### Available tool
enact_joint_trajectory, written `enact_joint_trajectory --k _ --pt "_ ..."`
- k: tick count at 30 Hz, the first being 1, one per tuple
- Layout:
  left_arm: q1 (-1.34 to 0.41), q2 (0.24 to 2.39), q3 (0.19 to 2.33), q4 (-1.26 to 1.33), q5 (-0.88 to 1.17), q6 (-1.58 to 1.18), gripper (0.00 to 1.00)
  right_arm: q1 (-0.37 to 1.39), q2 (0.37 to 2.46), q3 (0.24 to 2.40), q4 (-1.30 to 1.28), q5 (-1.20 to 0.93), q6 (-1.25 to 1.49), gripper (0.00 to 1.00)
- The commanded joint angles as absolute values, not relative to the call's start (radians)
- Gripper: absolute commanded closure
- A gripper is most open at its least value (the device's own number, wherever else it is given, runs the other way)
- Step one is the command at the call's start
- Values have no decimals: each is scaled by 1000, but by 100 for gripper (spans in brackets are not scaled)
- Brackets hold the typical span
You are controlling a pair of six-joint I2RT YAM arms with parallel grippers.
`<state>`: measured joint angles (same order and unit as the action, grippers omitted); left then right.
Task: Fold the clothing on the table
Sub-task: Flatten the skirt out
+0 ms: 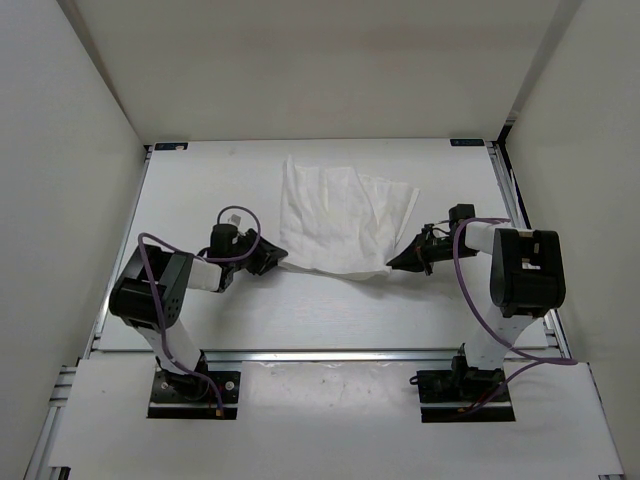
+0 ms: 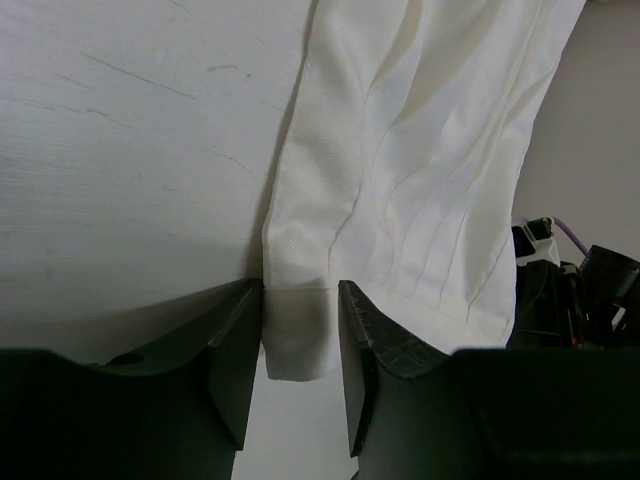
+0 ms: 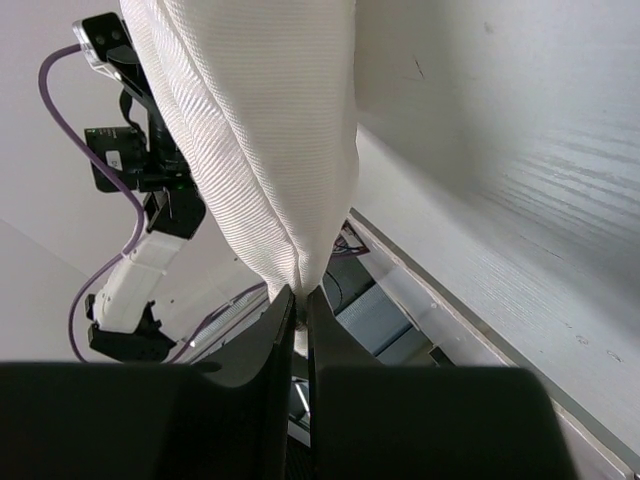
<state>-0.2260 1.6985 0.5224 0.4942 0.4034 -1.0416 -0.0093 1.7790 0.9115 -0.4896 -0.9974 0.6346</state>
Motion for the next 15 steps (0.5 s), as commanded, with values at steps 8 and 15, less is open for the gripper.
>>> enact_joint_trajectory --k 8,15 --pt "-255 1769 515 452 406 -1043 84 -8 1760 933 -472 -1031 656 100" --pt "-152 1588 597 176 347 -855 100 -66 1738 945 -500 -1002 621 100"
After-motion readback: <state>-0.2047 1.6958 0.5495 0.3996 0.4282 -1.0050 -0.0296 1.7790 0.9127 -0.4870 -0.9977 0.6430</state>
